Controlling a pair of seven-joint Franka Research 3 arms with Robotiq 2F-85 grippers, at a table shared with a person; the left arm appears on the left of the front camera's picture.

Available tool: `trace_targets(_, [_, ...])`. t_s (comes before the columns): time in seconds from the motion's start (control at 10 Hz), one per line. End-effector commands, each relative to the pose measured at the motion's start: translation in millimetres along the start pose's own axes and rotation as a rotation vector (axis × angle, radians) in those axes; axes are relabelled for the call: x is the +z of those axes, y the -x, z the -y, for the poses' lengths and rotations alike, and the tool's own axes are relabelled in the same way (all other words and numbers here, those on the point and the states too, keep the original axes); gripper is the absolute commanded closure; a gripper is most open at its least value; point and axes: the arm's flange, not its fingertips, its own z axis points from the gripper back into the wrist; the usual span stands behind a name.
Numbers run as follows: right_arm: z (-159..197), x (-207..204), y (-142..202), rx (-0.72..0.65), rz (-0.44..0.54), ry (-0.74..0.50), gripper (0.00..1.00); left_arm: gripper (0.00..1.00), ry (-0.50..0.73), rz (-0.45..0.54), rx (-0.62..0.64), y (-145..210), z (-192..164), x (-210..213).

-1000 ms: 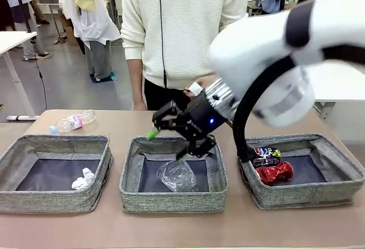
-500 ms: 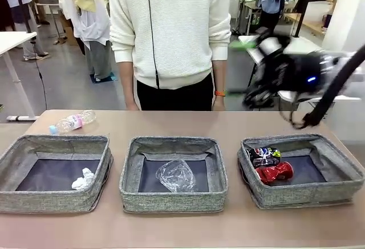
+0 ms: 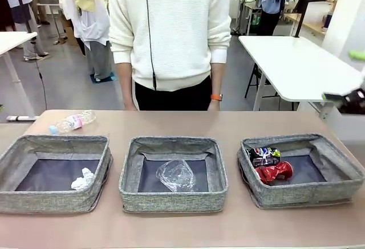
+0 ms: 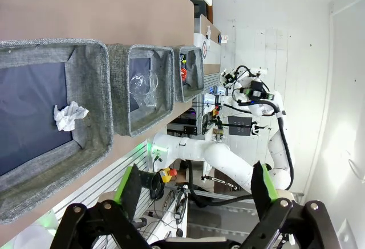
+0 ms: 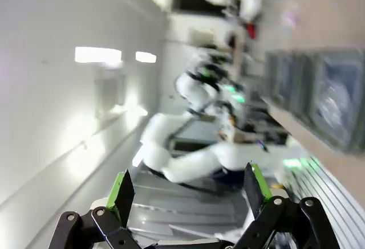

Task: Sort the waste into the appropriate baskets.
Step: Place the picked waste into the Fabric basket indicated by the person.

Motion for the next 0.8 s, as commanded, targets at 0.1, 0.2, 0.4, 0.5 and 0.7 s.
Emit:
trace_targets(0.1, [29.8,-34.2,89.6,-0.045,-0.172,0.307,0.0,0.0,0.014,0.008,0.002,-0.7,2.7,0.2])
trace_targets(0.2, [11.7,11.7,17.6,-0.053,-0.059,0.122,0.0,0.0,0.014,0.008,0.002,-0.7,2.7,0.2])
trace_targets(0.4, [11.7,11.7,17.6,-0.053,-0.059,0.122,0.0,0.0,0.014,0.008,0.002,-0.7,2.7,0.2])
trace_targets(0.5, [11.7,11.7,17.6,-0.053,-0.059,0.122,0.0,0.0,0.014,0.008,0.002,-0.7,2.7,0.2])
trace_targets(0.7, [11.7,11.7,17.6,-0.053,-0.059,0.122,0.0,0.0,0.014,0.008,0.002,-0.7,2.7,0.2])
